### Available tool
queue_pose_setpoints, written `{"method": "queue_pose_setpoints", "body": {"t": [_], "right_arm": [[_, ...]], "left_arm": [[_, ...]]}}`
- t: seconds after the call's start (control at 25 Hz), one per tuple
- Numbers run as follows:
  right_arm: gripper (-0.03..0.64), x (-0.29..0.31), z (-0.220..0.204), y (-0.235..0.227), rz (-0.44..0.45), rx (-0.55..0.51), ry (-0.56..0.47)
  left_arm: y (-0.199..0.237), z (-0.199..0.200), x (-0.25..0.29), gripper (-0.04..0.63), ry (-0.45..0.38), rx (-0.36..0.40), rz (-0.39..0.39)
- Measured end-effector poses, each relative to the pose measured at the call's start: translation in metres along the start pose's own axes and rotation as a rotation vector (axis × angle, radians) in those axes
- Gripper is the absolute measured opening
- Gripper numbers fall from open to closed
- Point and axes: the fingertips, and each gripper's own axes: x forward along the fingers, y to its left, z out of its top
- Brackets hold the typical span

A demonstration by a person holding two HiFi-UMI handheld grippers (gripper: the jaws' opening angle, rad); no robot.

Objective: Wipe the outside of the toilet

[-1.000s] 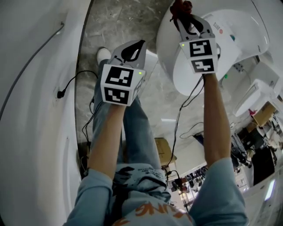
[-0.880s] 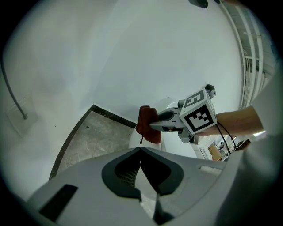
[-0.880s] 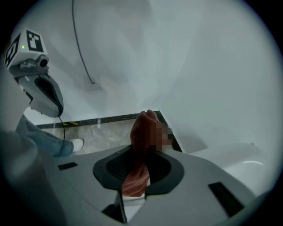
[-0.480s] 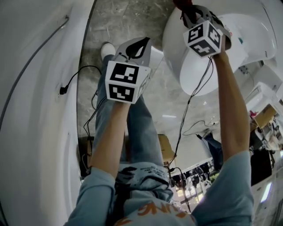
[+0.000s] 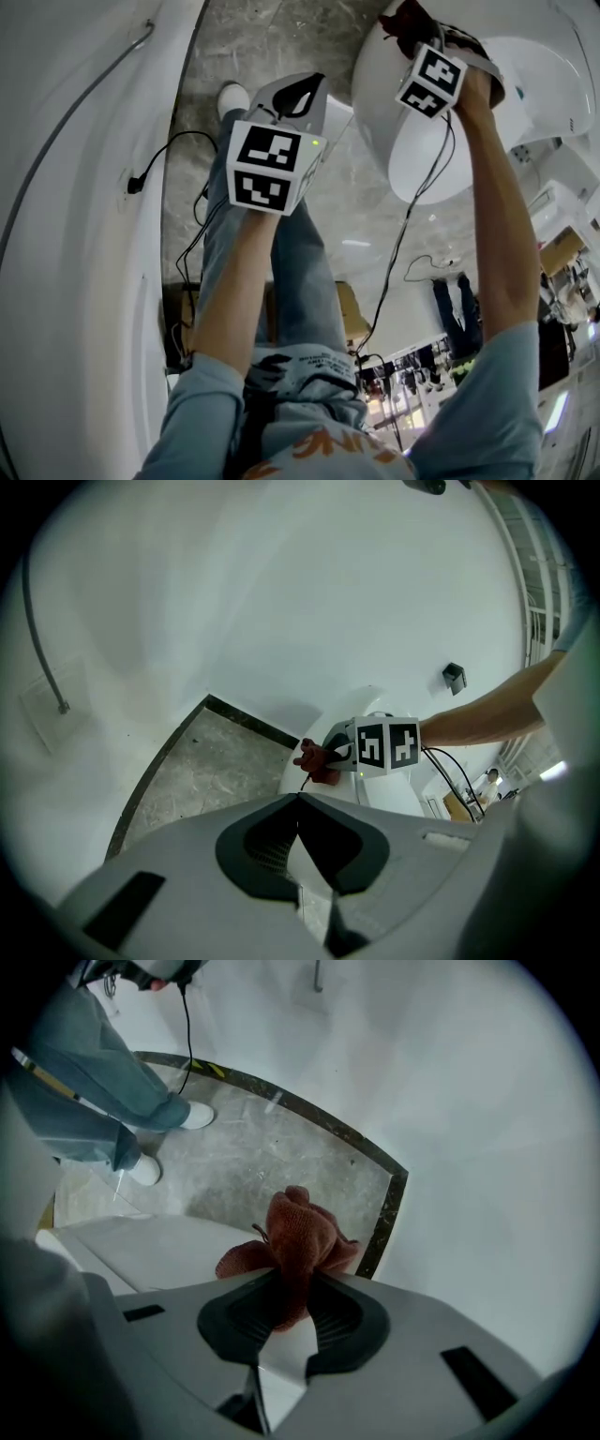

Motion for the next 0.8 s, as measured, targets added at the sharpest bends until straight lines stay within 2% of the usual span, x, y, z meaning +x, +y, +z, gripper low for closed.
{"method": "queue_pose_setpoints", "body": {"t": [0.44, 0.68, 0.8], "right_arm": [[0.061, -0.001, 0.005, 0.046, 0.139, 0.054, 0.014], [0.058, -0.009, 0.009, 0.066, 0.147, 0.011, 0.01], [0.058, -0.014, 0.01, 0.079, 0.152, -0.023, 0.012]], "left_arm": [[0.002, -0.017, -0.004, -0.006, 0.01, 0.003, -0.005], [0.002, -0.03, -0.009, -0.006, 0.018, 0.005, -0.003], [0.006, -0.034, -0.013, -0.006, 0.011, -0.034, 0.009]]}}
